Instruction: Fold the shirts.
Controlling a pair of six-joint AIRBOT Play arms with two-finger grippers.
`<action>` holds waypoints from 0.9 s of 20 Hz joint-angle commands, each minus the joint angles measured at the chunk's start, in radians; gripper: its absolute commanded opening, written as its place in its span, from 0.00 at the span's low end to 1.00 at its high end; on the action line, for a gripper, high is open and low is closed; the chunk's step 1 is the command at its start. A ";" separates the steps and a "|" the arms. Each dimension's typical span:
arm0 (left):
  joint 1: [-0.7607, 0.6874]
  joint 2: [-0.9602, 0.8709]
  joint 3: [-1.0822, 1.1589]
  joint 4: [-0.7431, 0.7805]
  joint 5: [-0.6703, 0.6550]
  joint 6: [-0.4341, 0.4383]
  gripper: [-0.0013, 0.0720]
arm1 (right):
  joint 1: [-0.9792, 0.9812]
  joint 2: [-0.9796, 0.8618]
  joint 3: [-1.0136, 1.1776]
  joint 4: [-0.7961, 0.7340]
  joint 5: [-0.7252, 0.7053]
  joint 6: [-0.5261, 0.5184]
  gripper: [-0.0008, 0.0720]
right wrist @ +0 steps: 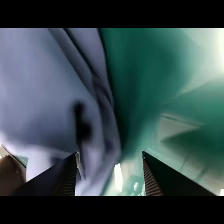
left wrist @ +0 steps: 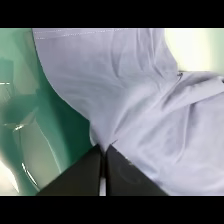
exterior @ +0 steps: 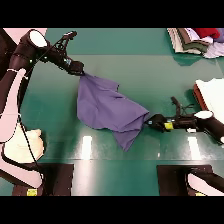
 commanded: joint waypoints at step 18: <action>0.029 0.561 0.116 -0.002 0.205 0.053 0.05 | -0.079 0.251 0.818 -0.547 0.137 0.222 0.03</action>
